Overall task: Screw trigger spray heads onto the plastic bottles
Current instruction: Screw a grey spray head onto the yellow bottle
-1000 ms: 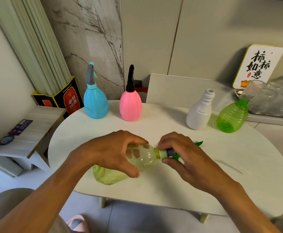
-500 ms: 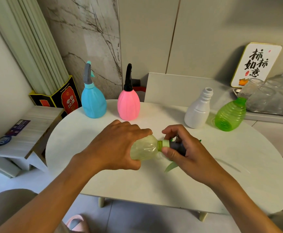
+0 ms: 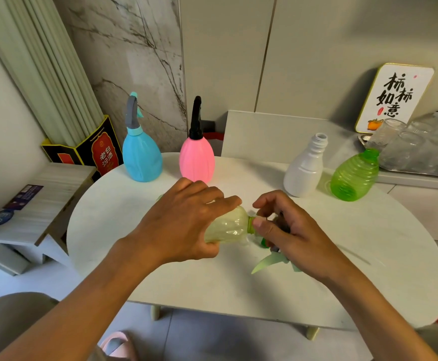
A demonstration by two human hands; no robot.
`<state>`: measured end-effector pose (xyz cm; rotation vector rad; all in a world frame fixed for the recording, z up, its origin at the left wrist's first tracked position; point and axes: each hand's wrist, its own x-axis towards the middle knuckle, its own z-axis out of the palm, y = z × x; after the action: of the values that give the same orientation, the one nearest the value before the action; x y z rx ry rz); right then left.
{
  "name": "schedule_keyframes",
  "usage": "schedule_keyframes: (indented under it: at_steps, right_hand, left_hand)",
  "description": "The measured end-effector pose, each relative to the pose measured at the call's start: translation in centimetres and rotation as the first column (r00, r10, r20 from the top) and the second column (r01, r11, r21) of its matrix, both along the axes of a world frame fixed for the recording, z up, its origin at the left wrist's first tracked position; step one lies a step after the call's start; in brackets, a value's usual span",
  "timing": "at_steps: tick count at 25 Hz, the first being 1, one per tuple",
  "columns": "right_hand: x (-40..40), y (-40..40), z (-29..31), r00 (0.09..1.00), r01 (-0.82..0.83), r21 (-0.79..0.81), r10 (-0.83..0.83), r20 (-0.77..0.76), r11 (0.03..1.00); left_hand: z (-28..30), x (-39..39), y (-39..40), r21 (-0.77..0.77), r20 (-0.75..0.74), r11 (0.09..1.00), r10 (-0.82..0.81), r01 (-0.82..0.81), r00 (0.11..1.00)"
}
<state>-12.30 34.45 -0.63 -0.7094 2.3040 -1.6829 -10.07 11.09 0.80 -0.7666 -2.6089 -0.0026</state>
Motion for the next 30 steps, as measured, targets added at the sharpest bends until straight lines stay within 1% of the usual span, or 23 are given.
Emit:
schedule_keyframes:
  at_steps: [3, 6, 10, 14, 17, 23, 26, 27, 28, 29, 30]
  right_hand:
    - [0.0, 0.1, 0.2, 0.999, -0.022, -0.048, 0.024, 0.04, 0.999]
    - [0.1, 0.0, 0.3, 1.0, 0.004, -0.025, -0.003, 0.027, 1.0]
    - [0.2, -0.3, 0.3, 0.996, 0.083, 0.033, -0.085, 0.042, 0.996]
    - [0.1, 0.1, 0.6, 0.996, 0.044, 0.002, -0.044, 0.072, 0.999]
    - [0.1, 0.0, 0.5, 0.995, 0.066, 0.034, -0.068, 0.068, 0.997]
    - [0.0, 0.2, 1.1, 0.99, 0.074, 0.032, -0.078, 0.115, 0.997]
    - [-0.1, -0.2, 1.0, 0.979, 0.124, 0.098, -0.138, 0.153, 0.987]
    - [-0.3, 0.0, 1.1, 0.969, 0.152, 0.085, -0.165, 0.186, 0.985]
    - [-0.5, 0.4, 1.3, 0.947, 0.189, 0.019, -0.188, 0.26, 0.982]
    - [-0.9, 0.9, 1.5, 0.914, 0.23, -0.115, -0.174, 0.366, 0.966]
    - [-1.2, 1.5, 1.7, 0.873, 0.275, -0.28, -0.117, 0.472, 0.92]
  left_hand:
    - [0.0, 0.1, 0.1, 0.0, -0.003, 1.0, 0.016, -0.016, 1.0]
    - [-0.1, 0.2, 0.0, -0.014, -0.018, 1.0, 0.01, -0.011, 1.0]
    - [-0.1, 0.2, 0.3, -0.025, -0.006, 1.0, 0.018, -0.018, 1.0]
    - [0.0, 0.0, 0.5, -0.003, 0.012, 1.0, 0.031, -0.031, 0.999]
    - [0.0, 0.0, 0.6, -0.015, 0.01, 1.0, 0.022, -0.022, 1.0]
    - [-0.1, -0.2, 0.7, 0.01, 0.018, 1.0, -0.003, 0.003, 1.0]
    - [-0.4, -0.1, 0.8, 0.014, 0.044, 1.0, -0.015, 0.014, 0.999]
    - [-0.4, -0.1, 0.9, 0.037, 0.083, 0.999, -0.013, 0.01, 0.996]
    - [-0.4, 0.0, 1.1, 0.094, 0.146, 0.996, -0.011, -0.003, 0.989]
    - [-0.3, 0.0, 1.2, 0.189, 0.24, 0.981, -0.011, -0.035, 0.971]
    - [-0.3, 0.0, 1.4, 0.314, 0.35, 0.945, -0.026, -0.091, 0.936]
